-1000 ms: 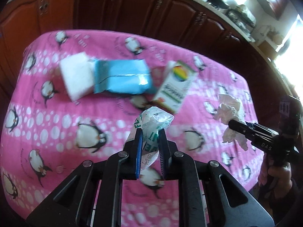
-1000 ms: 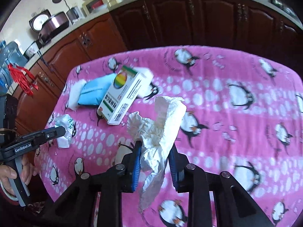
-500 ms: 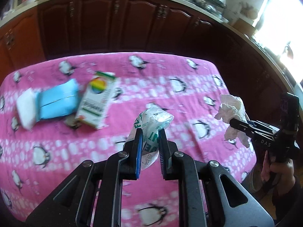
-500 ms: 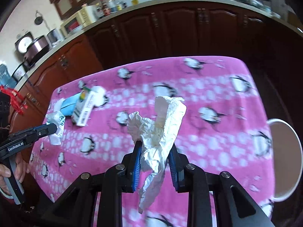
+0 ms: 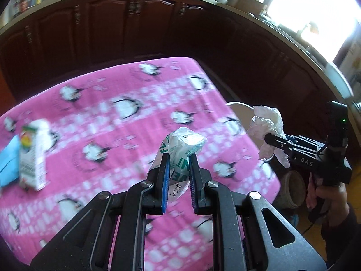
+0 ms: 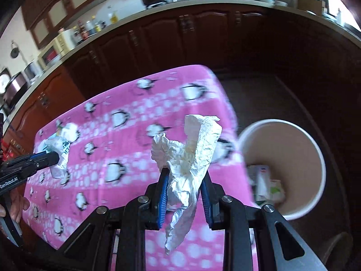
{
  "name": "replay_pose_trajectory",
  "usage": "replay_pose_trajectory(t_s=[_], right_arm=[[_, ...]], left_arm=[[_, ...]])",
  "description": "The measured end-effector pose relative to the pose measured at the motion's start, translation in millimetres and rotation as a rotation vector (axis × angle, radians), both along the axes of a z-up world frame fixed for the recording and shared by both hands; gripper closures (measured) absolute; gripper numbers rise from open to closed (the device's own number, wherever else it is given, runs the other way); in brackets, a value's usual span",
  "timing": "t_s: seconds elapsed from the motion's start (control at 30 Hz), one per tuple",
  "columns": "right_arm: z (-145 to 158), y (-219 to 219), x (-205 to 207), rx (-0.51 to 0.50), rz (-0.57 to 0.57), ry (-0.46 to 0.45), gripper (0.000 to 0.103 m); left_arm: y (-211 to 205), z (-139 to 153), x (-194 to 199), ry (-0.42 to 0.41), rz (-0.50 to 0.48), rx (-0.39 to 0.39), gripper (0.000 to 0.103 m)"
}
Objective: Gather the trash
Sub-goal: 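Carry the plastic bag and tissue to the white bin and open both tools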
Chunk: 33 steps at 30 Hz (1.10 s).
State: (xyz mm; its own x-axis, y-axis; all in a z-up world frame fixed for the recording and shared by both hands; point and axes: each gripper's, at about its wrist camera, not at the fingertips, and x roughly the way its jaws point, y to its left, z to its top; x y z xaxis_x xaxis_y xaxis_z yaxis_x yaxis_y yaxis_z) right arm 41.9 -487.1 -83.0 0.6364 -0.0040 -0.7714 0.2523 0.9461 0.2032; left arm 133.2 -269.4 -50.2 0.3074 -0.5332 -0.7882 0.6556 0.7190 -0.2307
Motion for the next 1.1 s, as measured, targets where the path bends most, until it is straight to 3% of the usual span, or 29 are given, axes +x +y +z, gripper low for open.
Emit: replay_pose_trajectory(t_s=[0.43,0.7,0.9,0.97,1.03,1.07,1.1], right_arm=[[-12,-107,-48,-0.014,-0.222,0.058,0.078],[-33,-144,-58,-0.001,-0.283,0.105,0.078],[-43,-163,-57,-0.004,-0.317,0.123,0.078],[-47,-168,-55,0.002,-0.325,0.126,0.078],[-51,-170,-51,-0.007,-0.332,0.134,0.078],[-53,-171,-48,-0.019,-0.332,0.136,0.075],[-54,-170,-46,-0.041,-0.327,0.135,0.061]], left_arm=[[-133,-13,-6,0.149,-0.155,-0.083,0.09],[-201,-26,-3,0.239,-0.182,-0.125,0.09],[-225,-42,3,0.285,-0.155,-0.154,0.088],[-226,-45,2,0.3,-0.137,-0.16,0.08],[-229,-49,2,0.322,-0.127,-0.181,0.035],[-228,-49,2,0.323,-0.111,-0.194,0.028],[-228,-49,1,0.324,-0.1,-0.206,0.027]])
